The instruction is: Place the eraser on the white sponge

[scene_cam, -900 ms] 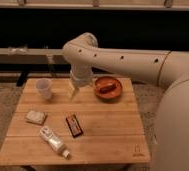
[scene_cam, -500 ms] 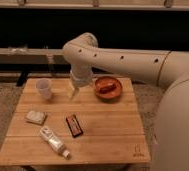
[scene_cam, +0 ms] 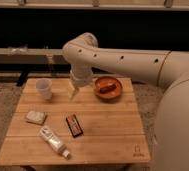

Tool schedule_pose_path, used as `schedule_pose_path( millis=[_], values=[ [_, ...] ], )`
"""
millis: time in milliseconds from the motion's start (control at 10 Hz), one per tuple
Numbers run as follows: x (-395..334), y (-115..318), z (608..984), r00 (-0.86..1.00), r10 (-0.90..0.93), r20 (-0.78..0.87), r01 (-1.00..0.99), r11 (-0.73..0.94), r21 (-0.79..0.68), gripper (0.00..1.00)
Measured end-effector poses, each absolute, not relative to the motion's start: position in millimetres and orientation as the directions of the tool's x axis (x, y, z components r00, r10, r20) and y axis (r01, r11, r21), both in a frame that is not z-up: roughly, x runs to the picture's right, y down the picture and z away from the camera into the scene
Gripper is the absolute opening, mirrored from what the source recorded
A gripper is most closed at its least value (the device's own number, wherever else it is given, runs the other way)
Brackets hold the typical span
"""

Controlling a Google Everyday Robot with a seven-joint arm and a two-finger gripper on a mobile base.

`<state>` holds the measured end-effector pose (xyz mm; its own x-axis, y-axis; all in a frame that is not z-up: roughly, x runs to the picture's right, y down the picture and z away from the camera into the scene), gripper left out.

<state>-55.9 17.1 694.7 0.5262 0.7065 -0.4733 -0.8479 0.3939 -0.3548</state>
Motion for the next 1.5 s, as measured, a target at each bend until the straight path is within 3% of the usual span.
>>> schedule_pose_path(
  millis=[1300,1500],
  values=[
    [-55.8,18.1,694.8,0.530,0.703,-0.475,-0.846,0.399,-0.354,0.80],
    [-69.8,24.6,696.2,0.595,0.657,-0.463,-0.803,0.479,-0.354,0.80]
  ],
)
